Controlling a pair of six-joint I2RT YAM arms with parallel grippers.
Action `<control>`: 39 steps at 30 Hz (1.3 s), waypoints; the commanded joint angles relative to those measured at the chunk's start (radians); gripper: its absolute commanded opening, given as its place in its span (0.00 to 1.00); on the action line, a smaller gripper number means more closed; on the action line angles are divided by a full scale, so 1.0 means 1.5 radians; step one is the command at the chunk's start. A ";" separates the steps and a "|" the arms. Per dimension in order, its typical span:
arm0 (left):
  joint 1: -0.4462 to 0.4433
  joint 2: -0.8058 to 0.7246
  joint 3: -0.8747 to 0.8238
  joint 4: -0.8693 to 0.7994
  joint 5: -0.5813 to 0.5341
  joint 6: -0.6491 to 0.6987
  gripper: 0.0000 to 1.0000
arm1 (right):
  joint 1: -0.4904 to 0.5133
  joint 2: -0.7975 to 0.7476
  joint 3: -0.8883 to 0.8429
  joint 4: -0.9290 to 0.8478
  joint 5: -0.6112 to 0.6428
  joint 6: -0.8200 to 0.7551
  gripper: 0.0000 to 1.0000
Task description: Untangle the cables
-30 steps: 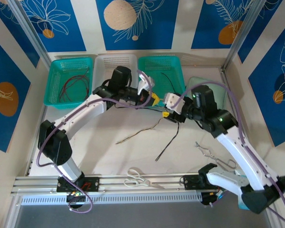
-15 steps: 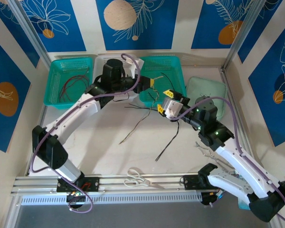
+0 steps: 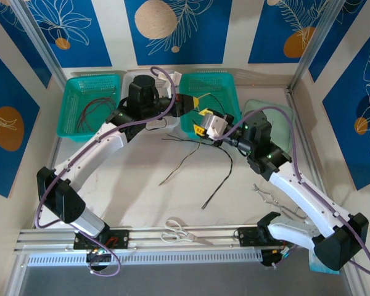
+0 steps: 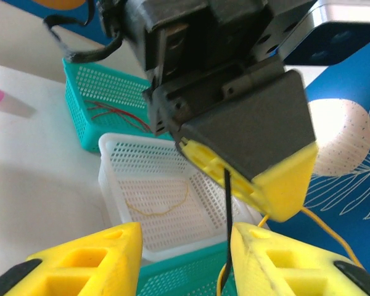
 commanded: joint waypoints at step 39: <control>0.039 -0.031 0.032 0.014 -0.015 0.007 0.00 | -0.013 0.005 0.009 -0.065 0.003 -0.059 0.00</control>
